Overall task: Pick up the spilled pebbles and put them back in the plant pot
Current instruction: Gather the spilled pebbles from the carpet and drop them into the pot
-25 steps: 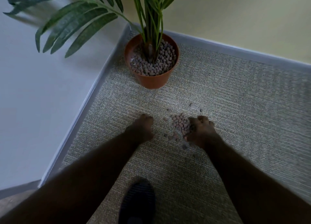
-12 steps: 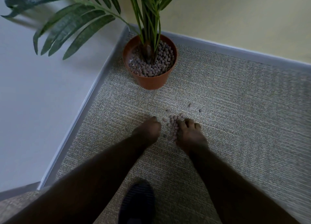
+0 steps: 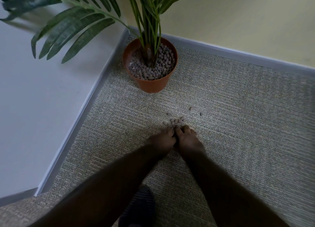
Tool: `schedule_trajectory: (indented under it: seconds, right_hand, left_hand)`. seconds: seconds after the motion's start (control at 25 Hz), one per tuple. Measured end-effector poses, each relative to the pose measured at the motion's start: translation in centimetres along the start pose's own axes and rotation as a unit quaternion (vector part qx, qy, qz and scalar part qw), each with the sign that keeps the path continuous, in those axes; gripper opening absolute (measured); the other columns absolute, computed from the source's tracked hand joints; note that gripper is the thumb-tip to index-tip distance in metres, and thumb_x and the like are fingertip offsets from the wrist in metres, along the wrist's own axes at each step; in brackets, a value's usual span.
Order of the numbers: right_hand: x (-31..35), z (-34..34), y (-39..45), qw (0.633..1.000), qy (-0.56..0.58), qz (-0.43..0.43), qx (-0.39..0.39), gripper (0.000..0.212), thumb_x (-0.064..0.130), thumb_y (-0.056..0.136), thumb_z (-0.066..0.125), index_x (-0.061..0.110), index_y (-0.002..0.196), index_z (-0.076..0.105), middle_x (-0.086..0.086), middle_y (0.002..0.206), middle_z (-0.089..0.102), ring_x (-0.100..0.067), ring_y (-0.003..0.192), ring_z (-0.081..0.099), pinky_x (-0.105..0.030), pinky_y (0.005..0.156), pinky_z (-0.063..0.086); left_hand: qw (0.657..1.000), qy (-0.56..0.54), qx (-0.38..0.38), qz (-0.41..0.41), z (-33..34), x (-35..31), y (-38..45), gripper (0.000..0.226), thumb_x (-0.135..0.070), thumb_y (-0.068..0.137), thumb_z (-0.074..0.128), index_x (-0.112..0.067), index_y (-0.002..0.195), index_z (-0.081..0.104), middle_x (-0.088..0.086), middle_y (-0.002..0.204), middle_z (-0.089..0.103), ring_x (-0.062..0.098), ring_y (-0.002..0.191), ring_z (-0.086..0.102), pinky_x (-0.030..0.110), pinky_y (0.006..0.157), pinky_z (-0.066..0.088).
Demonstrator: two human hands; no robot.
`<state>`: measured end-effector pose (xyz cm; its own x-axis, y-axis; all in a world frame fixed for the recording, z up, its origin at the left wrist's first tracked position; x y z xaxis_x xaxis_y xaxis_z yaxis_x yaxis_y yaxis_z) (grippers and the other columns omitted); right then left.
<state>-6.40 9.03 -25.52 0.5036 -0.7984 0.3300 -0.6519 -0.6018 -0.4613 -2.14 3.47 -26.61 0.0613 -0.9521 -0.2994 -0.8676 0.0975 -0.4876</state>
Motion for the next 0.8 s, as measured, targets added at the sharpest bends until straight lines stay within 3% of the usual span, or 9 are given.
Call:
schedule_trajectory:
  seconds: [0.24,0.6,0.8]
  right_hand:
    - [-0.2,0.0,0.1,1.000,0.023,0.008,0.012,0.032,0.027,0.095,0.050,0.025,0.127,0.048,-0.009,0.129,0.042,-0.029,0.113,0.050,-0.040,0.089,0.050]
    - [-1.1,-0.6,0.0,0.999,0.027,0.028,0.026,0.031,0.028,0.095,0.050,0.027,0.126,0.049,-0.009,0.125,0.044,-0.031,0.109,0.054,-0.042,0.090,0.053]
    - [-0.4,-0.9,0.2,0.999,0.001,0.035,0.030,0.028,0.022,0.098,0.044,0.019,0.125,0.049,-0.011,0.125,0.045,-0.032,0.109,0.056,-0.042,0.086,0.051]
  left_hand:
    - [0.999,-0.030,0.017,-0.029,0.5,-0.3,0.4,0.048,-0.015,0.100,0.033,-0.004,0.146,0.027,0.018,0.148,0.036,0.033,0.135,0.039,0.047,0.107,0.040]
    - [0.997,-0.068,0.017,-0.042,0.6,-0.1,1.0,0.046,-0.019,0.100,0.035,-0.009,0.144,0.033,0.017,0.145,0.039,0.034,0.131,0.042,0.047,0.106,0.041]
    - [0.998,-0.053,0.010,0.021,0.3,-0.3,0.7,0.050,-0.026,0.101,0.033,-0.012,0.149,0.026,0.014,0.154,0.031,0.028,0.139,0.034,0.043,0.114,0.032]
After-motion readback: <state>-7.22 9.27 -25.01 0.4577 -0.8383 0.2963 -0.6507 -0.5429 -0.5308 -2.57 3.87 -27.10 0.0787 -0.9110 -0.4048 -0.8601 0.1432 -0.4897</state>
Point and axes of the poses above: each hand's wrist, its own y-axis towards the middle knuckle, its own z-axis out of the palm, x = y × z, the point moved 9 cm from there along y, towards the middle knuckle
